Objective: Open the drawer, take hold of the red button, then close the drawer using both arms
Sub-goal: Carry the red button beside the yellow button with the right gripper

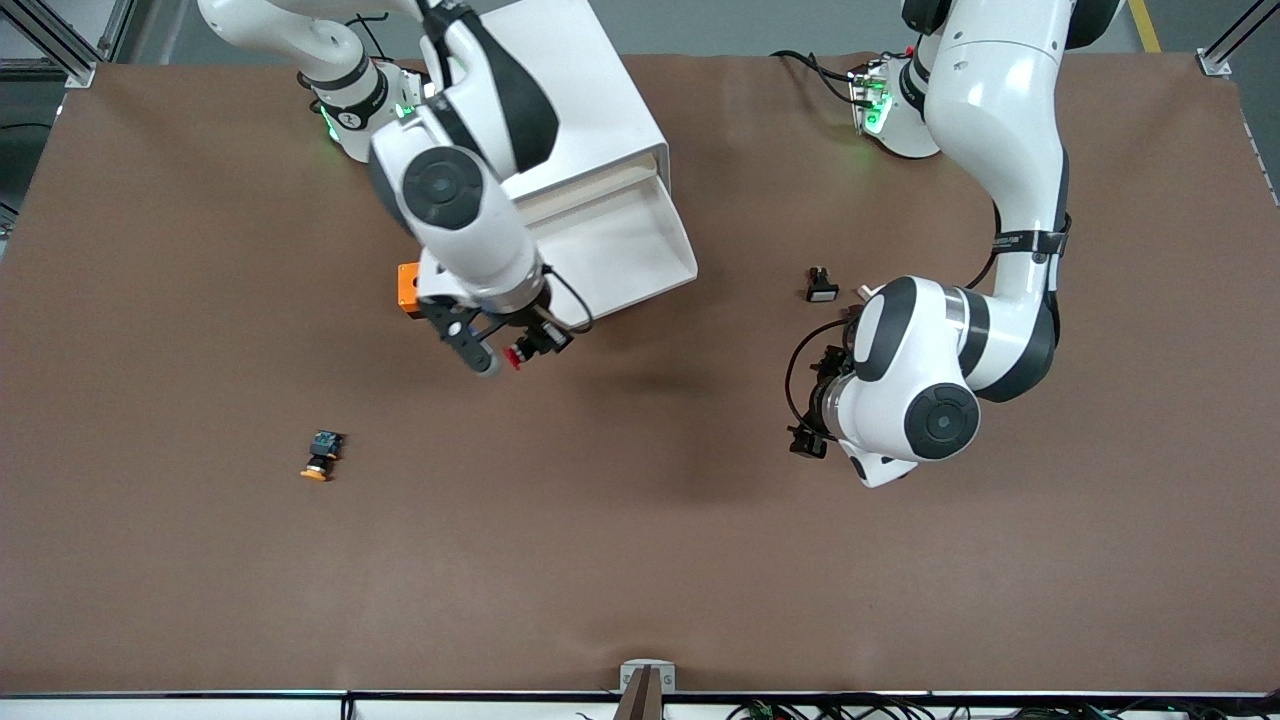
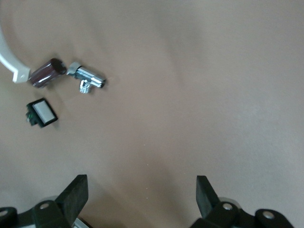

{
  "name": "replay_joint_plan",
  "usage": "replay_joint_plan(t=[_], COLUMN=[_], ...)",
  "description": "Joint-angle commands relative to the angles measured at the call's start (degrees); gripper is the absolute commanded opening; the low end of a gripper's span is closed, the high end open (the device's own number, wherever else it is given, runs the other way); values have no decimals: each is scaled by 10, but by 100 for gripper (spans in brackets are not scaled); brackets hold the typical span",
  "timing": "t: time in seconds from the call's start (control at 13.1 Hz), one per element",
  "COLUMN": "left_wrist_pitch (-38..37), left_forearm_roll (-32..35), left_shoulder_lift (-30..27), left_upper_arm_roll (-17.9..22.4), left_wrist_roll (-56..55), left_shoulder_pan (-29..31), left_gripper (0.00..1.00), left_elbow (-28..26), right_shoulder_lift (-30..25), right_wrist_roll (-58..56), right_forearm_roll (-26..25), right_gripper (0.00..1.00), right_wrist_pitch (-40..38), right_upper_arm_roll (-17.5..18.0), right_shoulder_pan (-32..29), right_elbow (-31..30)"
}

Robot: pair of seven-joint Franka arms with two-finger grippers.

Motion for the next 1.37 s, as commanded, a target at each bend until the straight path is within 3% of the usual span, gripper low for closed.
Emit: replay_joint_plan(t=[0.0,0.53,0.76,0.99,1.29], left_wrist_pitch=[9,54,94,153,177], left_forearm_roll=[14,13,15,40,49], left_shoulder_lift=[-6,3,11,12,13], left_upper_arm_roll=[2,-1,-15,-15,-17], left_wrist_roll=[55,354,378,373,364], left_shoulder_pan=[-7,-15,-30,-75,-111], left_gripper=[99,100,100,100,100], left_elbow=[-6,-9,-12,-15,-25], right_shoulder_lift=[-2,4,19,50,76], right_wrist_roll=[-106,-350,-437,-551,-628], right_forearm_roll=[10,10,10,10,10], right_gripper=[0,0,1,1,4], right_wrist_pitch=[-28,-28,43,55,121], right_upper_arm_roll=[9,9,9,9,9], right_shoulder_pan=[-53,-153,-176,-213,-240], right_elbow=[10,-6,-44,-46,-88])
